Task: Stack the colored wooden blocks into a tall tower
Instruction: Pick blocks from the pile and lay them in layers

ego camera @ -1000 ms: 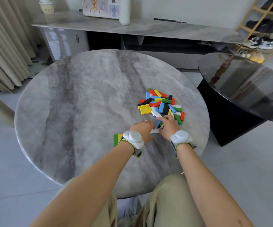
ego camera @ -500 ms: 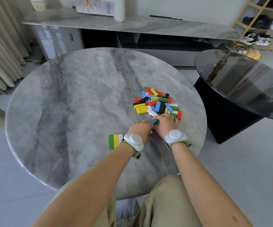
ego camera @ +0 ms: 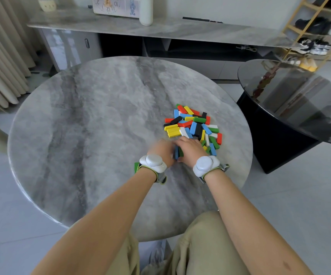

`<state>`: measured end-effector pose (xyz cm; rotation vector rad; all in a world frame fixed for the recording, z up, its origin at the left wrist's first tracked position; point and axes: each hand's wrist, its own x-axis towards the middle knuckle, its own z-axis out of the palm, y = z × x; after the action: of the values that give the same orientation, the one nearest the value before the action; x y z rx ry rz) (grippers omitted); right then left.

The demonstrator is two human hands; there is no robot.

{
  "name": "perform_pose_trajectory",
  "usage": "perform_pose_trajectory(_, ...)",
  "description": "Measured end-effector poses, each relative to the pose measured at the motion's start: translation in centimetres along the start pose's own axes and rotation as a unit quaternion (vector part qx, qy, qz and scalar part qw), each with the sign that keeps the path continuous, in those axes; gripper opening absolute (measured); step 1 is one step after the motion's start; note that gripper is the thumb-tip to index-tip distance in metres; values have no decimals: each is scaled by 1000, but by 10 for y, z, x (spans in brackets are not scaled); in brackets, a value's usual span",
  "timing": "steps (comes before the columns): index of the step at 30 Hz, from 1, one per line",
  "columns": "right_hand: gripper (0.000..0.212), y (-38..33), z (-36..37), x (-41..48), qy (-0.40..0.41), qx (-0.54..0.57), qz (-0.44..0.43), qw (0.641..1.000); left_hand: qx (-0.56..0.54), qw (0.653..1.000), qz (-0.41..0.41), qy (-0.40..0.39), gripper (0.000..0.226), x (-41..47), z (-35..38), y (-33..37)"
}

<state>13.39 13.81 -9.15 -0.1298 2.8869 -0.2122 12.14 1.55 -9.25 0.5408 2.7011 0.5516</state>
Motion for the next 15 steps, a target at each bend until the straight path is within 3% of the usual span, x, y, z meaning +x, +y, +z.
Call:
perform_pose_trajectory(3, 88, -6, -1, 0, -21, 67, -3, 998, -1, 999, 27, -22, 36, -2, -3, 1)
perform_pose_trajectory(5, 90, -7, -1, 0, -21, 59, 0, 998, -23, 999, 21, -29, 45, -2, -2, -2)
perform_pose_trajectory(8, 64, -8, -4, -3, 1, 16, 6, 1000, -40, 999, 27, -18, 60, -2, 1, -5)
perform_pose_trajectory(11, 47, -10, -7, -7, 32, -63, 31, 997, -21, 999, 29, -7, 54, -2, 4, -7)
perform_pose_trajectory(13, 53, -12, -7, -6, 9, -76, 38, 996, -6, 1000, 25, 1, 56, -1, 5, -7)
perform_pose_trajectory(15, 77, -16, -6, -4, -47, -24, 24, 998, -6, 1000, 18, 3, 66, 0, 5, -7)
